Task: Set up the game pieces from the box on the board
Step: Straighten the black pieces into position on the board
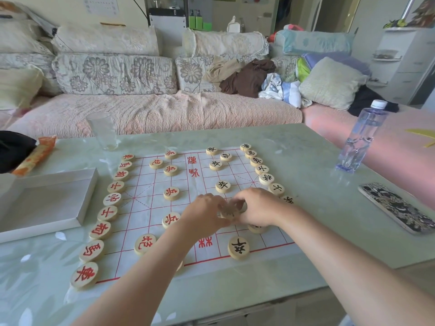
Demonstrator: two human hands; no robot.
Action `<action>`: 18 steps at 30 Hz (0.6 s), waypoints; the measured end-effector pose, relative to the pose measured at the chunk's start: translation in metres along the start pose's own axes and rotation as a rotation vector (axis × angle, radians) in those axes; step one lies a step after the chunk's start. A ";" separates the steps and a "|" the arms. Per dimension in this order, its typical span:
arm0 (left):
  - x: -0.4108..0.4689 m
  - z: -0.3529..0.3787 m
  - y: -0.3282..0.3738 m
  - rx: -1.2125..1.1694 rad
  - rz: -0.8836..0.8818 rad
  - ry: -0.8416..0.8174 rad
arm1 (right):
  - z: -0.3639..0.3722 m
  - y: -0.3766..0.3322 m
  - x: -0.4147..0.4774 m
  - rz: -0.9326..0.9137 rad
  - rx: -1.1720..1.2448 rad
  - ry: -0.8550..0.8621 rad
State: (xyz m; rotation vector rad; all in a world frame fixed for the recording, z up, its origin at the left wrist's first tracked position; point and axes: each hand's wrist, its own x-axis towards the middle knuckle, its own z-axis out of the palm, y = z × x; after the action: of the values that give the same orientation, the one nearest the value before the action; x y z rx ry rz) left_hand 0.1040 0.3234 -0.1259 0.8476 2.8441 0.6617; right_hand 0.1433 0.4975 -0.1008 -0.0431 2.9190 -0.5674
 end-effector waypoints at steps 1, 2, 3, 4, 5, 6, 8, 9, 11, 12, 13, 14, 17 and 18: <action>0.000 0.000 0.000 0.002 -0.002 0.002 | 0.000 0.000 0.000 -0.002 0.004 0.000; 0.000 0.000 0.000 0.004 -0.003 0.005 | 0.000 -0.001 -0.001 -0.003 0.007 -0.001; 0.000 0.000 0.000 0.008 -0.004 0.005 | 0.000 -0.001 -0.002 -0.005 0.004 -0.002; 0.000 0.000 0.001 0.014 -0.004 0.004 | -0.001 -0.002 -0.002 -0.005 -0.002 -0.006; 0.000 0.000 0.001 0.019 -0.004 0.002 | -0.001 -0.003 -0.003 -0.007 -0.007 -0.007; 0.000 -0.001 0.001 0.021 -0.008 -0.001 | -0.001 -0.004 -0.003 -0.007 -0.008 -0.011; -0.002 -0.002 0.001 0.021 -0.013 -0.005 | -0.001 -0.005 -0.004 -0.010 0.000 -0.021; -0.002 -0.002 0.001 0.025 -0.011 -0.007 | -0.002 -0.004 -0.004 -0.010 0.014 -0.027; -0.004 -0.004 0.002 0.029 -0.010 -0.027 | -0.007 0.000 -0.005 0.001 0.077 -0.019; -0.006 -0.005 0.002 0.018 -0.016 -0.042 | -0.011 0.003 -0.006 0.012 0.113 0.005; -0.008 -0.007 0.003 0.004 -0.019 -0.053 | -0.015 0.007 -0.008 0.024 0.139 0.035; -0.011 -0.009 0.005 -0.005 -0.010 -0.052 | -0.020 0.012 -0.011 0.038 0.151 0.063; -0.021 -0.015 0.010 0.005 0.075 0.013 | -0.027 0.023 -0.023 0.049 0.147 0.077; -0.025 -0.017 0.013 0.006 0.101 0.028 | -0.028 0.024 -0.028 0.048 0.139 0.054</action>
State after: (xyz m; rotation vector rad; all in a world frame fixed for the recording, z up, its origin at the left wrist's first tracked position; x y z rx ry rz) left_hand 0.1278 0.3127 -0.1058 0.9958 2.8449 0.6823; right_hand 0.1667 0.5320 -0.0801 0.0600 2.9153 -0.7726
